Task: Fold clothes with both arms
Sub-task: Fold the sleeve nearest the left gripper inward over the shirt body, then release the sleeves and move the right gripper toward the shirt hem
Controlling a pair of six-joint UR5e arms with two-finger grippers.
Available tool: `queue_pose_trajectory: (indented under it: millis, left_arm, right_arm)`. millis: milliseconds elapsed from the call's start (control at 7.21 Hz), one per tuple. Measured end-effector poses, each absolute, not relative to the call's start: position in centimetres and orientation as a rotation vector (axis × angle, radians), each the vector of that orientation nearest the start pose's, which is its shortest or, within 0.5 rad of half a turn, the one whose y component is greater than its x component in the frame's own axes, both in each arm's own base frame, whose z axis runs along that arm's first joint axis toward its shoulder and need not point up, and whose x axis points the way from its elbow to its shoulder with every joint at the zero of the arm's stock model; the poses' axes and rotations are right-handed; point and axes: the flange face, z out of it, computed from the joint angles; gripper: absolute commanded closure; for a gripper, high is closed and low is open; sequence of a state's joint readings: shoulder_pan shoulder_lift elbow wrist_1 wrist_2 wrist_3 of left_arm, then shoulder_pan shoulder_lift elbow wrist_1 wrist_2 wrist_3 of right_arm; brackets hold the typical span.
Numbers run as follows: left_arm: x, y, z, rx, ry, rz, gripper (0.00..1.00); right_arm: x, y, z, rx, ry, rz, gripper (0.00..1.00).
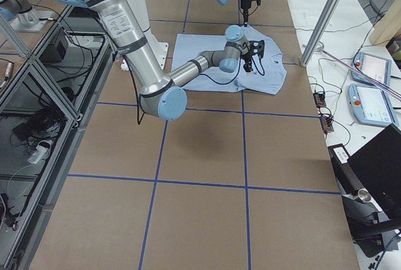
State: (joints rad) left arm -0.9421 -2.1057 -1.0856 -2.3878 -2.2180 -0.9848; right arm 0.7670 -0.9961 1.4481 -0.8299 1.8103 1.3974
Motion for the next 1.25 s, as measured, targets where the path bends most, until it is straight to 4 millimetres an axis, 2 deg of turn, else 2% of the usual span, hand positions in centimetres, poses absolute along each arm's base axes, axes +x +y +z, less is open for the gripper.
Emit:
queue_pose_trajectory:
  millis: [416,694,832,971,1110,1249]
  left_arm:
    - [37.3,-64.0,47.7,0.167,1.028,-0.042,1.00]
    - [37.3,-64.4,45.0,0.217,1.075,-0.028,1.00]
    - [37.7,-64.4,42.2,0.235,1.113,-0.035,1.00]
    - [39.3,-64.0,38.7,0.228,1.160,-0.057,1.00]
    - [41.8,-63.1,35.2,0.214,1.198,-0.085,1.00]
    - [44.5,-62.3,32.7,0.220,1.213,-0.123,1.00]
  right_arm:
    - [-43.5,-57.2,29.1,0.352,-1.160,0.377,0.00]
    - [-43.4,-57.2,29.5,0.353,-1.156,0.376,0.00]
    - [-42.9,-57.2,30.1,0.355,-1.155,0.374,0.00]
    - [-42.5,-57.1,30.9,0.358,-1.159,0.373,0.00]
    - [-42.3,-56.9,31.6,0.359,-1.160,0.372,0.00]
    - [-42.2,-56.9,32.0,0.360,-1.158,0.374,0.00]
